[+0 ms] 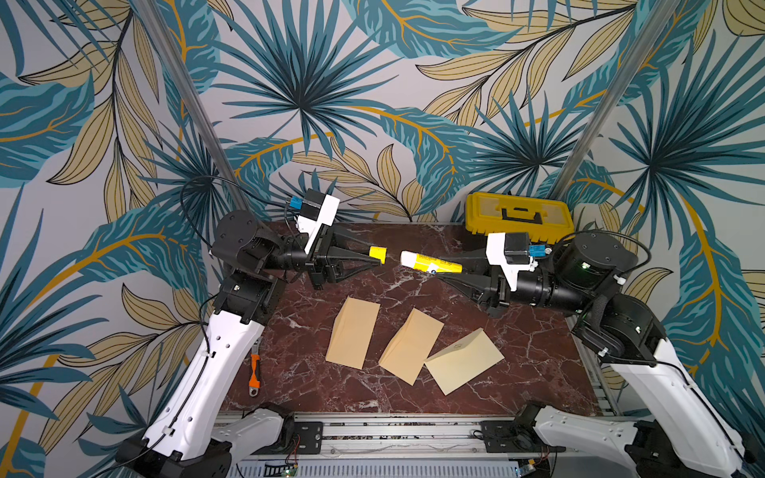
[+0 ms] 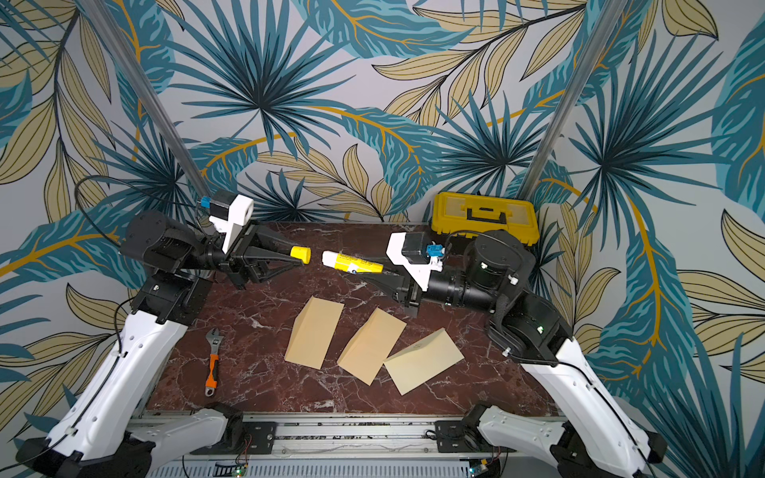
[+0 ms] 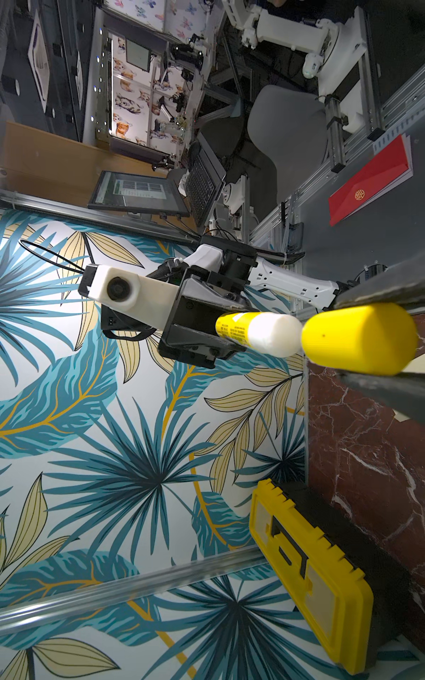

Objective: Seal the envelope with a glue stick
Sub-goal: Open the lid of the glue stick.

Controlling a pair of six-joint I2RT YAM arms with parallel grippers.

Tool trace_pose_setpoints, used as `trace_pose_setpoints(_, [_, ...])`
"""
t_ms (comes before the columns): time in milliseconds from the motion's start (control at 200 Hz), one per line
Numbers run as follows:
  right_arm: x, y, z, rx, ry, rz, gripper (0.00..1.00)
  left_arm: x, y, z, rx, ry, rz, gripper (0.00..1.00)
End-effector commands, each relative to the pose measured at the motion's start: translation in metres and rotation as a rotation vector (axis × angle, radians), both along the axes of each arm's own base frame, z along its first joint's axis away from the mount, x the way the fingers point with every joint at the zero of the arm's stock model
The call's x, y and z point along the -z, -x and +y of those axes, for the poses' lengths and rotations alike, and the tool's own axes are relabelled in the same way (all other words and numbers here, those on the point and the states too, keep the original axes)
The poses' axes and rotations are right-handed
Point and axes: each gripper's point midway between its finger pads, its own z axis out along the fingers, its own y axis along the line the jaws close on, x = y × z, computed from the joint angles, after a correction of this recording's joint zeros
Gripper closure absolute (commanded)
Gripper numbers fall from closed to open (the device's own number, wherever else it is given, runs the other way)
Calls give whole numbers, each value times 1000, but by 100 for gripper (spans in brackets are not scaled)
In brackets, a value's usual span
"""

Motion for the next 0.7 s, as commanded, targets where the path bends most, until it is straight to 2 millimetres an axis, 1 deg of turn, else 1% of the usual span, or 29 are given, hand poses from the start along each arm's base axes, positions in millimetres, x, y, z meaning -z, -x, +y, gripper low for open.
trace_pose_setpoints(0, [10,-7,-2,38,39,8,100,-9,9,4,-7,16,-43,89])
trace_pose_setpoints(75, [10,-10,-3,55,33,24,100,-7,7,4,-20,15,-40,86])
trace_pose_setpoints(175, [7,-19,-9,123,11,32,100,0,-5,3,-71,-4,-21,82])
trace_pose_setpoints(220, [7,-24,-13,163,7,34,100,7,-14,1,-109,-25,-3,80])
trace_pose_setpoints(270, [5,-31,-19,216,2,33,100,15,-28,1,-178,-57,21,79])
trace_pose_setpoints(290, [5,-33,-21,237,1,34,100,22,-33,1,-200,-80,50,79])
trace_pose_setpoints(351, [7,-41,-28,296,2,39,100,34,-48,1,-263,-126,82,79])
trace_pose_setpoints(396, [8,-46,-32,337,3,43,100,43,-63,3,-336,-153,109,79])
trace_pose_setpoints(461, [11,-55,-37,394,8,58,100,60,-88,7,-446,-217,170,79])
trace_pose_setpoints(571, [23,-73,-43,493,40,106,100,103,-126,18,-628,-385,281,79])
trace_pose_setpoints(641, [35,-85,-44,547,81,144,100,132,-150,33,-765,-492,344,76])
trace_pose_setpoints(696, [46,-95,-45,591,117,178,100,152,-163,43,-847,-560,375,76])
